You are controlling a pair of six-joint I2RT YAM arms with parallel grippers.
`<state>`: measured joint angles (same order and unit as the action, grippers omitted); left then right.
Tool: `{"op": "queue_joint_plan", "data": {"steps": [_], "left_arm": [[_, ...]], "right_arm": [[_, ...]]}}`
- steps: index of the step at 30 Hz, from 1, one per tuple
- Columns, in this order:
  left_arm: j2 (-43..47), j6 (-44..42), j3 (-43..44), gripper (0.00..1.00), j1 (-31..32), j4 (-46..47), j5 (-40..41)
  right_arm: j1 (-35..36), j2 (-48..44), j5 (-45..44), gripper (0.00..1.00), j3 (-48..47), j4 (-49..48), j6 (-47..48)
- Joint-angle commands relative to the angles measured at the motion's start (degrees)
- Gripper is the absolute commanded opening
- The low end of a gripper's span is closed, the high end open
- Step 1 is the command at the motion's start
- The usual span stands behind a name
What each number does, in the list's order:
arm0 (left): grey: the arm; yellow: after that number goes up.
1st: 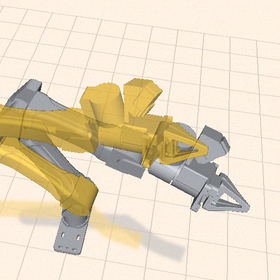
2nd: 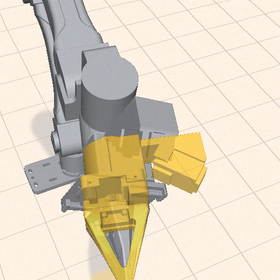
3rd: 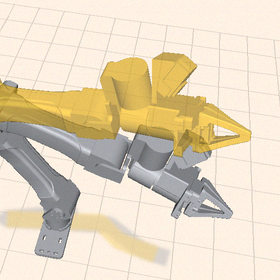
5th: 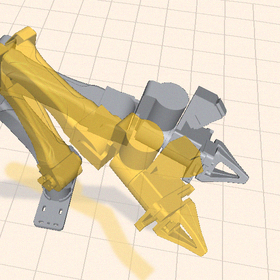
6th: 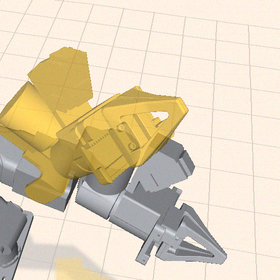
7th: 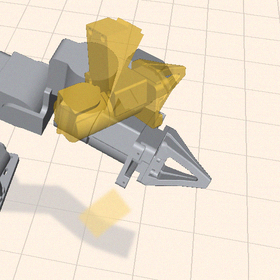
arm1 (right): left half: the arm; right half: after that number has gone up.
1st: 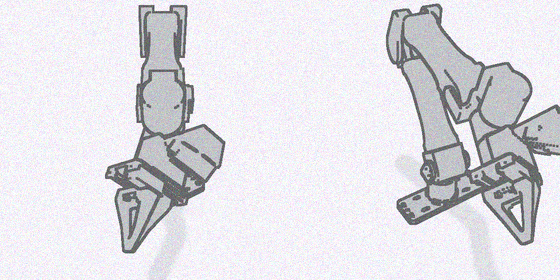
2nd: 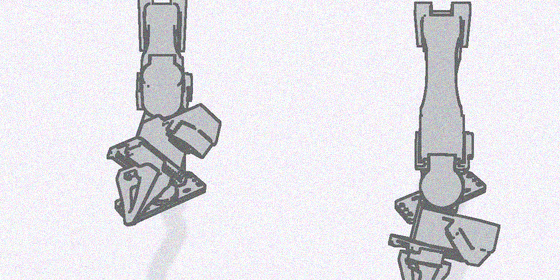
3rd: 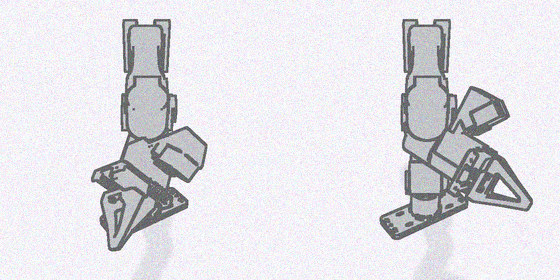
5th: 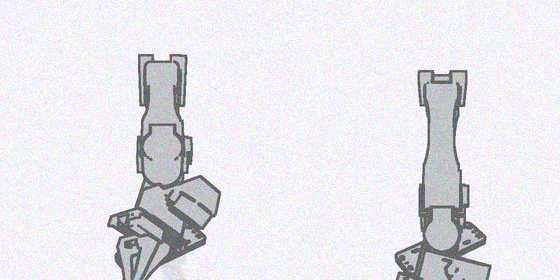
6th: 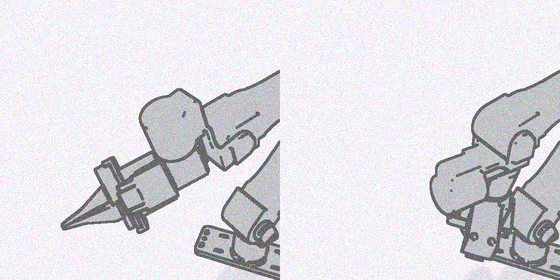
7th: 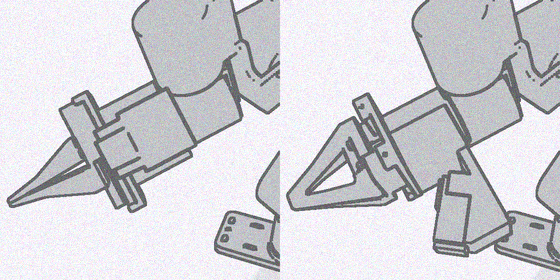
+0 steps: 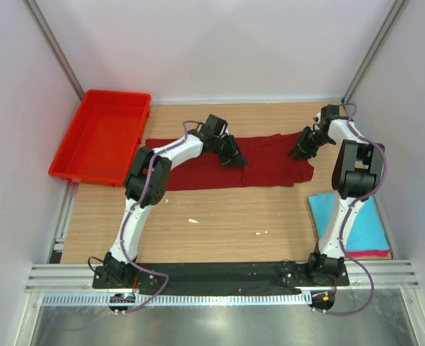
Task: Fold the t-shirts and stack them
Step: Fold the tshirt
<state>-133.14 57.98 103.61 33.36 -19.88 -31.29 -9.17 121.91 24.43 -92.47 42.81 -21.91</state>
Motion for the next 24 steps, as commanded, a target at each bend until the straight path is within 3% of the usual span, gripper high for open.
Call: {"op": "queue_joint_plan", "data": {"steps": [1, 5, 11, 24], "left_arm": [[-1.41, 1.09, 2.73, 0.24, 0.12, 1.68, -1.49], [-1.68, 1.35, 3.17, 0.18, 0.03, 1.77, -1.15], [-1.95, 1.79, 3.0, 0.07, -0.05, 2.3, -0.97], [-1.24, 5.65, -2.36, 0.06, -1.9, 9.06, -0.44]], "right_arm": [[0.29, 0.09, 0.8, 0.33, -2.89, -1.5, 0.9], [0.38, 0.43, 0.98, 0.29, -3.95, -1.59, 0.38], [0.29, 1.05, 3.26, 0.1, -5.88, -2.11, -2.51], [0.12, 7.9, 3.43, 0.08, -12.65, -1.33, -6.74]]}}
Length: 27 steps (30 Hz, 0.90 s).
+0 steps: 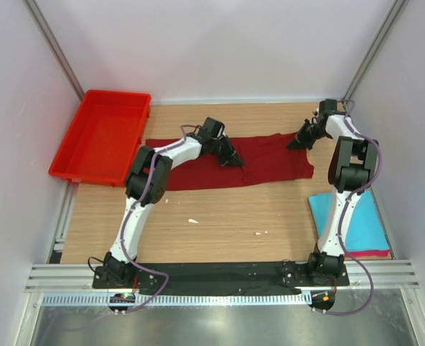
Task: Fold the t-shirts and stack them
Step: Fold the tshirt
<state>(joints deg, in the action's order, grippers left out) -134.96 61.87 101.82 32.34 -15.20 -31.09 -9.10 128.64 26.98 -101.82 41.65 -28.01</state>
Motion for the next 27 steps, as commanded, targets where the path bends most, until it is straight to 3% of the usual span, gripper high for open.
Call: {"op": "queue_joint_plan", "data": {"steps": [1, 2, 3, 6, 13, 25, 27], "left_arm": [[0.05, 1.94, -0.48, 0.08, -0.87, 4.74, -0.99], [-0.13, 1.94, -0.31, 0.1, -0.87, 5.0, -1.86], [-0.31, 2.03, -0.31, 0.15, -0.87, 5.01, -2.3], [0.04, 1.77, -1.01, 0.21, -0.87, 5.27, -2.39], [0.57, 1.77, -1.54, 0.18, -0.87, 5.53, -2.92], [1.62, 3.09, -2.94, 0.18, -0.78, 6.68, -3.71], [1.54, 3.26, -3.03, 0.1, -0.78, 7.03, -3.54]], "right_arm": [[0.05, 1.26, 1.57, 0.11, -3.64, 0.27, -0.21], [0.14, 1.26, 1.84, 0.15, -3.47, 0.45, 0.14], [0.05, 0.92, 1.67, 0.27, -2.95, 0.54, 0.84], [0.14, -1.72, 2.19, 0.31, -0.05, -0.08, 2.17], [0.05, -5.59, 2.81, 0.31, 6.01, -1.39, 3.4], [0.05, -7.61, 2.46, 0.29, 4.79, -0.34, 3.49], [0.05, -7.79, 2.55, 0.21, 4.62, -0.43, 3.23]]}}
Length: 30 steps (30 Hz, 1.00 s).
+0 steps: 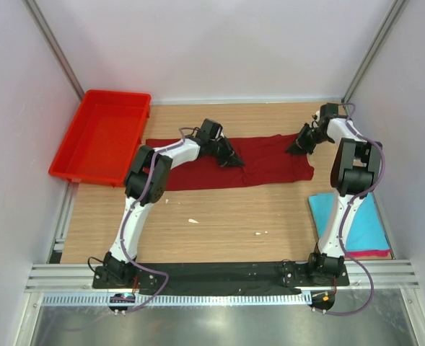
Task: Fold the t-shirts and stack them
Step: Fold the tshirt
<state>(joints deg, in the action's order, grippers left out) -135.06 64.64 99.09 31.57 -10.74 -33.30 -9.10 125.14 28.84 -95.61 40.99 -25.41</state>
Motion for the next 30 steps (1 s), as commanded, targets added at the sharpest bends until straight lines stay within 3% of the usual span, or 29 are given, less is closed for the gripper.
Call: {"op": "queue_joint_plan", "data": {"steps": [1, 4, 14, 16, 17, 20, 24, 30], "left_arm": [[1.39, 0.57, -0.3, 0.05, -0.02, 2.74, -1.42], [1.12, 1.28, -0.12, 0.0, -0.02, 3.01, -1.24], [0.86, 1.36, -0.92, 0.01, -0.11, 2.92, 0.52], [0.59, 1.1, -0.83, 0.1, -0.02, 2.57, 0.34], [0.68, 0.23, -0.65, 0.19, -0.02, 1.35, 0.34], [2.78, -2.58, -0.04, 0.27, -0.02, -1.97, 1.38], [6.39, -11.44, 3.39, 0.3, -0.11, -11.47, 2.1], [16.13, -19.45, -0.11, 0.28, -0.28, -22.9, 6.99]], "right_arm": [[0.05, -4.03, 0.87, 0.17, -1.51, -0.12, 0.36], [0.05, -3.16, 1.04, 0.03, -2.12, -0.48, -0.69], [0.05, 0.1, -1.07, 0.02, -5.98, -0.48, -1.22], [0.05, 1.42, -0.89, 0.07, -6.16, 0.05, -1.05], [0.05, 1.51, -1.07, 0.22, -6.08, 0.31, -0.52], [0.05, 0.28, -3.52, 0.34, -6.6, 2.68, 1.14], [0.14, -3.66, -9.32, 0.42, -8.01, 9.27, 3.69], [0.31, -14.48, -19.52, 0.46, 2.17, 12.01, -0.07]]}}
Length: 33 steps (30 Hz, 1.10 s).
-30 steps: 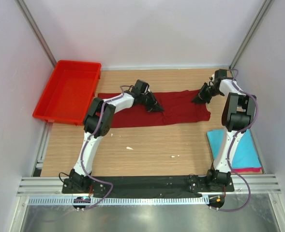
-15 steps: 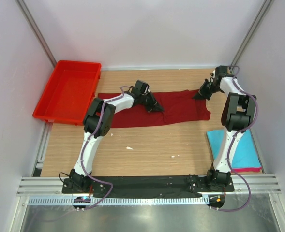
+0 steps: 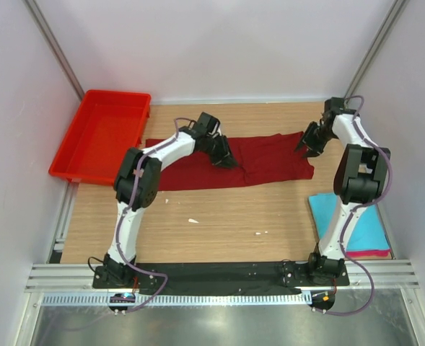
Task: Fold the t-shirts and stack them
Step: Fold the tshirt
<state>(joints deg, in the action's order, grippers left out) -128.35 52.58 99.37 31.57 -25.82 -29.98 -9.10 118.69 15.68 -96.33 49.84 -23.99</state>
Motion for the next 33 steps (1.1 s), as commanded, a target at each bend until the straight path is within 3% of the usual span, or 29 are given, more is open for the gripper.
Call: {"op": "queue_joint_plan", "data": {"steps": [1, 7, 12, 17, 22, 28, 32, 33], "left_arm": [[10.66, -10.53, -1.45, 0.28, -0.46, -10.62, 5.26], [16.91, -23.11, -6.2, 0.32, -1.69, -22.59, 21.76], [17.0, -27.61, -11.21, 0.33, -2.74, -21.2, 28.56], [12.44, -29.28, -13.33, 0.3, -4.32, -16.72, 29.1], [5.15, -27.8, -10.17, 0.32, -4.5, -22.85, 32.17], [0.65, -22.7, -10.86, 0.32, -2.93, -25.07, 17.17], [0.83, -16.73, -10.87, 0.32, 3.47, -20.94, 5.13], [0.83, -15.5, -9.65, 0.32, 4.8, -17.8, -1.16]], "right_arm": [[0.49, -9.26, -6.89, 0.46, 6.47, 2.37, -3.5], [3.91, -17.79, -9.97, 0.51, 21.68, -8.32, -14.57], [5.15, -14.73, -12.16, 0.55, 27.15, -18.17, -19.6], [5.59, -7.88, -15.42, 0.55, 23.4, -20.93, -19.7], [6.11, 1.43, -20.95, 0.56, 11.98, -16.01, -16.71], [9.1, 13.64, -24.55, 0.58, -7.79, -9.69, -11.79], [11.04, 21.64, -26.4, 0.6, -25.51, -5.65, -8.62], [11.12, 23.06, -26.4, 0.62, -28.01, -3.46, -8.01]]}}
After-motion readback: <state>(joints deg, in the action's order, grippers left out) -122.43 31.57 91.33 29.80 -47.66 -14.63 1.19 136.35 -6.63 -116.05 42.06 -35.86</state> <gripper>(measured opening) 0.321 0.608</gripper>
